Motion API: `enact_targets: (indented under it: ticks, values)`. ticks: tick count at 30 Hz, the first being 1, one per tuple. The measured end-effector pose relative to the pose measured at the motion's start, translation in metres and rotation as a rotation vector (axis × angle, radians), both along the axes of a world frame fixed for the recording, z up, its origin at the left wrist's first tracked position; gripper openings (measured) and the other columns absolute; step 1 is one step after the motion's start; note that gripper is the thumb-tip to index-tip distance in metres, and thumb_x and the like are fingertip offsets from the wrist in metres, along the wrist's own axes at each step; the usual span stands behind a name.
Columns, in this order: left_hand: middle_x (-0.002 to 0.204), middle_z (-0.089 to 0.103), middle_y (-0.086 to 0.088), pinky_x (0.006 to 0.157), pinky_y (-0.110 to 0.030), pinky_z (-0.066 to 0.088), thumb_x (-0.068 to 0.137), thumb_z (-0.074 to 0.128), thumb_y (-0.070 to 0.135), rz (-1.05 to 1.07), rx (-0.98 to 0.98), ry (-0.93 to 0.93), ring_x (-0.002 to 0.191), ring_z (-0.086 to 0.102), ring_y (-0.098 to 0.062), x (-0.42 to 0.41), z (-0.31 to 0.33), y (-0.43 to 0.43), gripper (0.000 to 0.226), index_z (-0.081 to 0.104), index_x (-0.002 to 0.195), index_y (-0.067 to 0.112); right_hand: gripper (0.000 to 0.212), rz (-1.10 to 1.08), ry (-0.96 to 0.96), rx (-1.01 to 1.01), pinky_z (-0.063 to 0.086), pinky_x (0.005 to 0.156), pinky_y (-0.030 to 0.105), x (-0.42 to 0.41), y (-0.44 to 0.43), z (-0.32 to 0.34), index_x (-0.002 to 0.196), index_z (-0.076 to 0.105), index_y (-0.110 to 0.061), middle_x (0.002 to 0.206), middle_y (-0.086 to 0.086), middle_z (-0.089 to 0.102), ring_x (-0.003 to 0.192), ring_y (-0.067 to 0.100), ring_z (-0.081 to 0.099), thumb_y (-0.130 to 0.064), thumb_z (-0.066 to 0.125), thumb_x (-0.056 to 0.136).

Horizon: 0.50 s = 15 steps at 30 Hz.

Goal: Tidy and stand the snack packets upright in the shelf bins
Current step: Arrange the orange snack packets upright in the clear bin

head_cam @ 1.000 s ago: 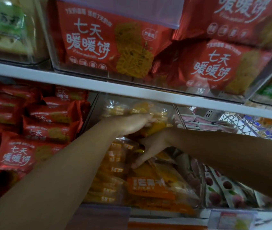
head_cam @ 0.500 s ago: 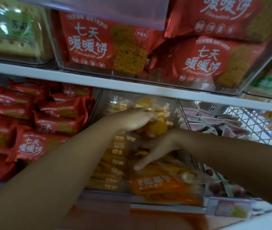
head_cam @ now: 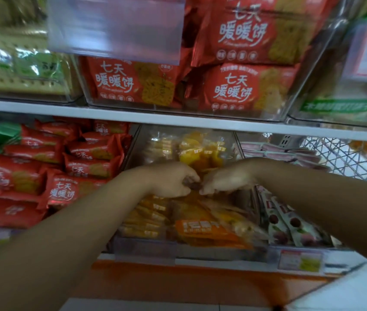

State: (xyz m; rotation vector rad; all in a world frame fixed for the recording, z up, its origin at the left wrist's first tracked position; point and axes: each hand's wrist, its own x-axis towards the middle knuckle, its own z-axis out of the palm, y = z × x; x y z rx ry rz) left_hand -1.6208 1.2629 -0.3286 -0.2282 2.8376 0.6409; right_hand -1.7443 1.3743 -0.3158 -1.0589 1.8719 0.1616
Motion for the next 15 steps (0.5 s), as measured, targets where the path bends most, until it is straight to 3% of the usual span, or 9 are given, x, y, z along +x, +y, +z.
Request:
enact_targets:
  ticks: [2,5,8,11,15]
  values:
    - [0.131,0.056,0.005,0.097,-0.028,0.043,0.09,0.058,0.016,-0.008,-0.019,0.011,0.113,0.053,-0.01,-0.004,0.002,0.002,0.043,0.053,0.132,0.025,0.071,-0.047,0.031,-0.062,0.026,0.112,0.036,-0.003,0.0,0.004,0.149,0.014,-0.02,0.154,0.005,0.024,0.135,0.024,0.035,-0.038,0.053,0.092]
    - [0.132,0.054,0.007,0.089,-0.021,0.04,0.091,0.059,0.019,-0.005,-0.047,-0.017,0.11,0.05,-0.007,-0.003,0.004,0.001,0.045,0.05,0.134,0.027,0.069,0.016,-0.025,-0.021,0.025,0.112,0.035,-0.001,0.004,0.016,0.149,0.017,-0.017,0.152,0.003,0.029,0.129,0.022,0.043,-0.037,0.052,0.092]
    - [0.132,0.053,0.009,0.099,-0.024,0.04,0.09,0.062,0.021,-0.018,0.004,-0.052,0.118,0.049,-0.008,0.002,0.007,0.002,0.044,0.052,0.132,0.031,0.067,0.088,0.007,-0.031,0.029,0.105,0.029,-0.005,0.009,0.031,0.145,0.027,-0.014,0.145,0.0,0.041,0.126,0.016,0.048,-0.038,0.057,0.09]
    - [0.14,0.047,0.01,0.099,-0.019,0.035,0.089,0.064,0.023,-0.054,-0.004,-0.088,0.125,0.044,-0.007,0.005,0.008,0.006,0.047,0.05,0.134,0.033,0.068,0.239,0.109,-0.035,0.036,0.103,0.026,-0.008,0.016,0.036,0.137,0.042,-0.021,0.133,-0.005,0.055,0.119,0.009,0.052,-0.05,0.064,0.081]
    - [0.14,0.048,0.011,0.1,-0.022,0.036,0.087,0.067,0.026,-0.064,-0.023,-0.061,0.126,0.044,-0.009,0.001,-0.002,0.009,0.05,0.05,0.134,0.031,0.075,0.21,0.071,-0.23,0.039,0.094,0.012,-0.008,0.043,0.037,0.135,0.045,-0.025,0.129,-0.013,0.056,0.111,-0.005,0.054,-0.058,0.064,0.071]
